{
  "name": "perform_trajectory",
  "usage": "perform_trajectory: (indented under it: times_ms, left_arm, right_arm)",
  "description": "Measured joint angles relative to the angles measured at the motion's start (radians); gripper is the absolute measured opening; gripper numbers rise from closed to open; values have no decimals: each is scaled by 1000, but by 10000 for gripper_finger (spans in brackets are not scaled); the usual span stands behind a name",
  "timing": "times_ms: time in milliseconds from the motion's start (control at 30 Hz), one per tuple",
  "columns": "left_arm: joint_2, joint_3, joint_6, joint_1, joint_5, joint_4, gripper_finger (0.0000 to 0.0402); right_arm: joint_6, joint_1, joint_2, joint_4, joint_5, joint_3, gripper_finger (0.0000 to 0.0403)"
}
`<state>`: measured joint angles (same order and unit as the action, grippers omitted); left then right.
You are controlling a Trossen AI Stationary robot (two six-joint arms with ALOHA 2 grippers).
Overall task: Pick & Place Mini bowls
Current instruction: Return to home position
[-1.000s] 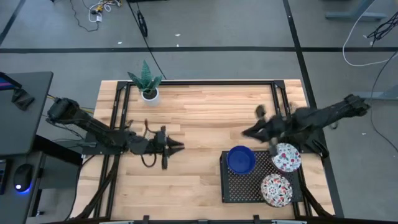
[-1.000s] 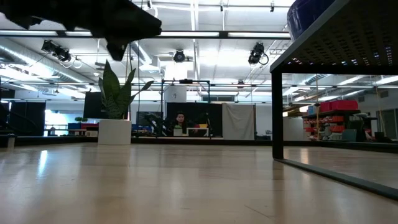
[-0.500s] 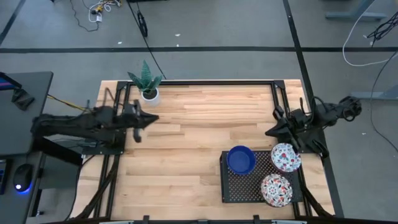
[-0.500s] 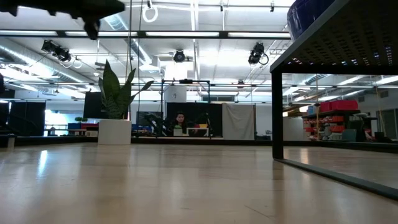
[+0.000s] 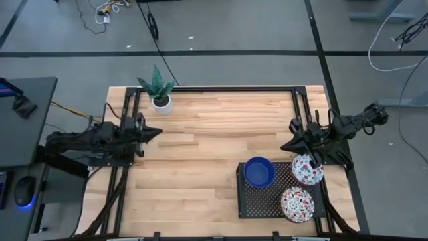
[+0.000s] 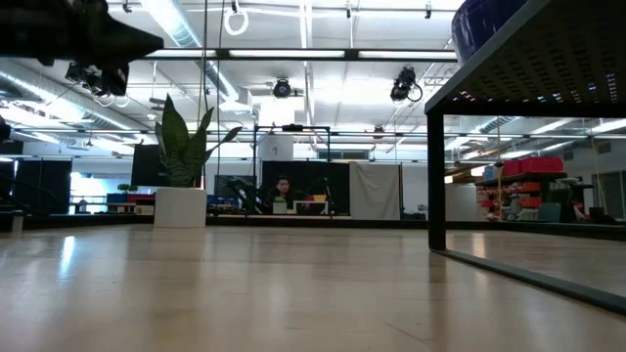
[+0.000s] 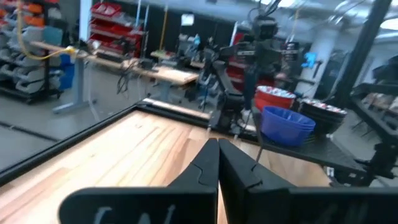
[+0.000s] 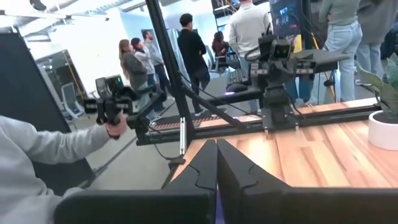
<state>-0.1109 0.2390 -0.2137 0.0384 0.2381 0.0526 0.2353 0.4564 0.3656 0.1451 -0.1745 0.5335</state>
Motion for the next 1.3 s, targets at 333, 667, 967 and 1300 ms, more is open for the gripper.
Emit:
perform_trajectory:
  times_ms: [333,667,967,1300]
  left_arm:
    - [107,-192,2,0,-60,-133,3]
    - [109,-230,47,0,-90,-172,2]
    - [105,-230,12,0,-93,-102,21]
    - [105,-230,-3,0,-91,-108,29]
  right_arm:
    - [19,0,0,-6,1,0,6]
    - [19,0,0,-5,2,0,7]
    - [-8,0,-25,88,1,0,7]
    - [-80,-3,-283,138,-27,-47,4]
